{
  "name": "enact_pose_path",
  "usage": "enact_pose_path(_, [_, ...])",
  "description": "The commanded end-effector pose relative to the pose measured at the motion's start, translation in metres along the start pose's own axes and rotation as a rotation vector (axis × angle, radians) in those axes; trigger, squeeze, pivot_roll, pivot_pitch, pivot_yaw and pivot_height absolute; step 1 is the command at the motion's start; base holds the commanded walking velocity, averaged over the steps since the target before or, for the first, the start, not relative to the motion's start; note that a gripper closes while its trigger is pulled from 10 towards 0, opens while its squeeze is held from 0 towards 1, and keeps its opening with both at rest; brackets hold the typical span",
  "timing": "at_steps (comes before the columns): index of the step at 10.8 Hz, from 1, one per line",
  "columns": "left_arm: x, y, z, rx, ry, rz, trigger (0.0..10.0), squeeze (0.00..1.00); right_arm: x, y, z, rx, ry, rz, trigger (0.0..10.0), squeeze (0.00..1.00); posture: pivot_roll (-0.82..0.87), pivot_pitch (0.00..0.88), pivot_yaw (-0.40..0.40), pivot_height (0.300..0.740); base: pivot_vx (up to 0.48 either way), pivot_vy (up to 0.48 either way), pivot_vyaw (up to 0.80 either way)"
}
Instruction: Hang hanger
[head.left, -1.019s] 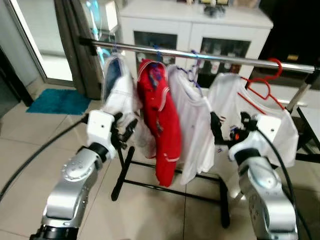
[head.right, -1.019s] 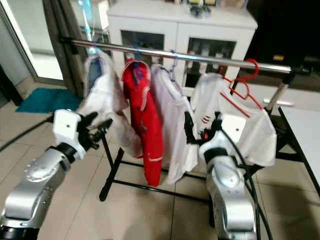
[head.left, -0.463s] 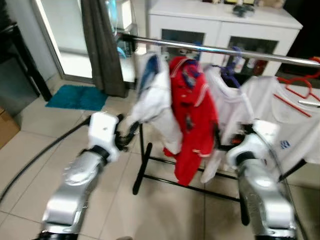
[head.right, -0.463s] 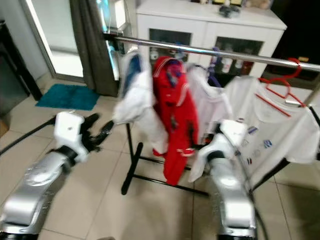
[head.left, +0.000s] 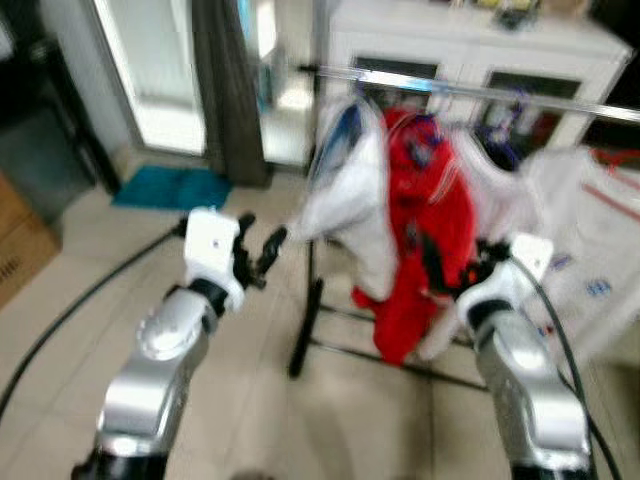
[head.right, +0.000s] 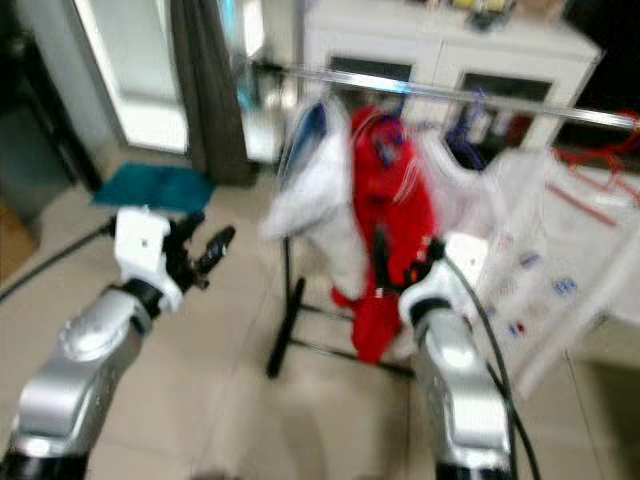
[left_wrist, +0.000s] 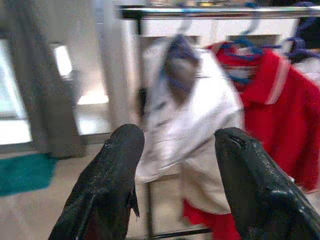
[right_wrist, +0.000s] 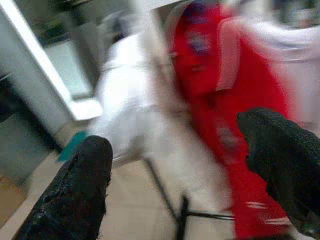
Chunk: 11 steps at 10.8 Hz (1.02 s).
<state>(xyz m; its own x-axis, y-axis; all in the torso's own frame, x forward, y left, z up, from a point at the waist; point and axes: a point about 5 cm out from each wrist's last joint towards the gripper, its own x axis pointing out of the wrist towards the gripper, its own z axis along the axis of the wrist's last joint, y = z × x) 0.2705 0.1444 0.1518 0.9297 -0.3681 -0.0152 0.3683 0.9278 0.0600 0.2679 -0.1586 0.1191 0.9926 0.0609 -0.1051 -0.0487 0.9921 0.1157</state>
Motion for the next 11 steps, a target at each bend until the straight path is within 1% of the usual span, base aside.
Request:
enact_pose_path(1, [0.000, -0.001, 0.000, 0.009, -0.005, 0.006, 10.0, 0.00, 0.003, -0.001, 0.006, -0.015, -0.023, 0.005, 10.0, 1.00, 0.06, 0.000, -0.031, 0.740, 0.000, 0.000, 0.80])
enact_pose_path(3, [0.003, 0.000, 0.000, 0.027, -0.002, 0.019, 10.0, 0.00, 0.006, -0.001, 0.008, -0.010, -0.039, 0.004, 10.0, 1.00, 0.06, 0.000, -0.036, 0.740, 0.268, 0.000, 0.80])
enact_pose_path(5, [0.005, 0.001, 0.002, 0.022, -0.007, 0.020, 10.0, 0.00, 0.008, -0.001, 0.012, 0.008, -0.057, -0.002, 10.0, 1.00, 0.06, 0.000, -0.035, 0.740, 0.300, 0.000, 0.00])
enact_pose_path(9, [0.010, -0.004, -0.001, 0.037, 0.008, -0.005, 10.0, 0.00, 0.009, 0.000, 0.015, -0.010, -0.080, 0.003, 10.0, 1.00, 0.05, 0.000, -0.033, 0.740, 0.308, 0.000, 0.00])
enact_pose_path(10, [0.010, -0.005, -0.001, 0.040, 0.011, -0.011, 10.0, 0.00, 0.010, 0.000, 0.016, -0.016, -0.083, 0.000, 10.0, 0.26, 0.05, 0.000, -0.033, 0.740, 0.319, 0.000, 0.00])
enact_pose_path(11, [0.010, -0.005, -0.002, 0.043, 0.015, -0.018, 10.0, 0.00, 0.010, 0.000, 0.017, -0.020, -0.085, -0.001, 10.0, 0.00, 0.05, 0.000, -0.033, 0.740, 0.319, 0.000, 0.00])
